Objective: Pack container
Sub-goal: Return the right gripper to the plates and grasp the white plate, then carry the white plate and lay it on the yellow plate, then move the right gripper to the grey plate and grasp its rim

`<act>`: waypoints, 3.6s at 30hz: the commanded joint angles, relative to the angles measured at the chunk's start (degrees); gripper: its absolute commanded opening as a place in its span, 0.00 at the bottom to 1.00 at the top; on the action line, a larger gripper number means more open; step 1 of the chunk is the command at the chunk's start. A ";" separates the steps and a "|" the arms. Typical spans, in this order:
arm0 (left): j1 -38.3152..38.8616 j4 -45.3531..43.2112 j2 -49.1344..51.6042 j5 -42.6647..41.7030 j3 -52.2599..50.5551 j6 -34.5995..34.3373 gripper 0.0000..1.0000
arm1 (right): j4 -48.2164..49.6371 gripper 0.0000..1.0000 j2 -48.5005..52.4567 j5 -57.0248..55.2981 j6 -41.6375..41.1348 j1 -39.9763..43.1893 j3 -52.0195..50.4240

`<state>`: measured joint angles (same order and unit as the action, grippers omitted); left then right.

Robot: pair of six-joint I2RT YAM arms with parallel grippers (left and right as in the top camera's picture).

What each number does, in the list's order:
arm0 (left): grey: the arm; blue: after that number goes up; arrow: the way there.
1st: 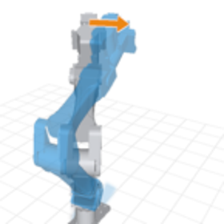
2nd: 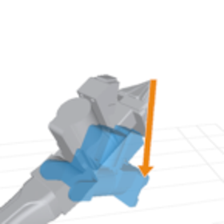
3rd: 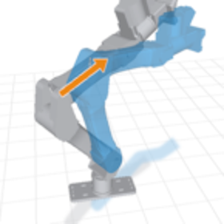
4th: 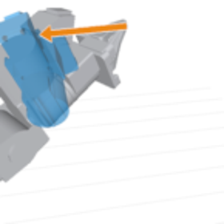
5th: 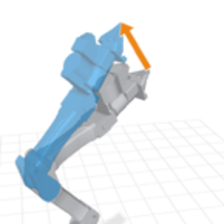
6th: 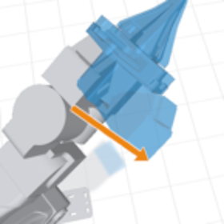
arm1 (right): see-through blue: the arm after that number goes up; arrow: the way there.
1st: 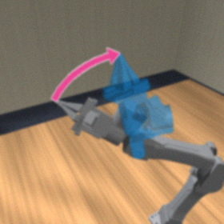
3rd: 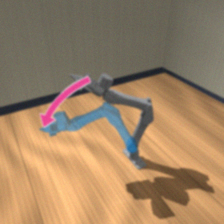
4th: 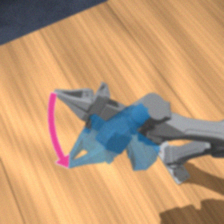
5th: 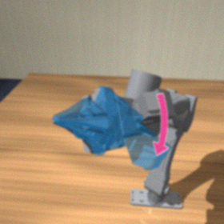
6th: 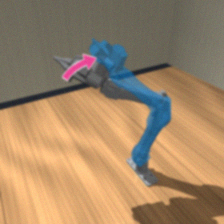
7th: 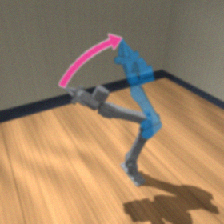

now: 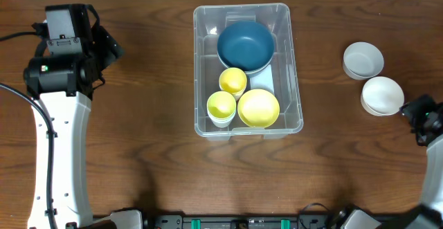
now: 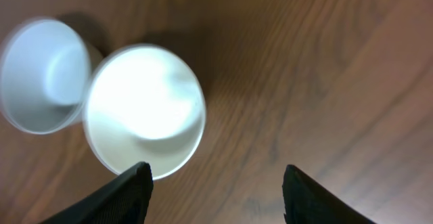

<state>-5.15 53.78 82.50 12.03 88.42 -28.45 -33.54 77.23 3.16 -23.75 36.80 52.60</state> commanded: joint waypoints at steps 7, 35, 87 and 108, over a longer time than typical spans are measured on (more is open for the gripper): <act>-0.09 0.17 -0.09 0.66 0.85 0.35 0.98 | 10.51 0.62 13.16 9.29 2.19 0.85 -4.35; -0.09 0.17 -0.09 0.66 0.85 0.35 0.98 | 3.32 0.01 9.14 14.80 6.16 -0.17 0.81; -0.09 0.17 -0.09 0.66 0.85 0.35 0.98 | -8.07 0.49 7.17 -3.15 9.20 -61.20 15.96; -0.09 0.17 -0.09 0.63 0.85 0.35 0.98 | -15.10 0.63 10.23 -5.62 2.97 -21.49 28.48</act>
<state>-5.15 53.78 82.50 12.03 88.42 -28.45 -49.23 85.03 -6.59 -19.94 11.53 80.58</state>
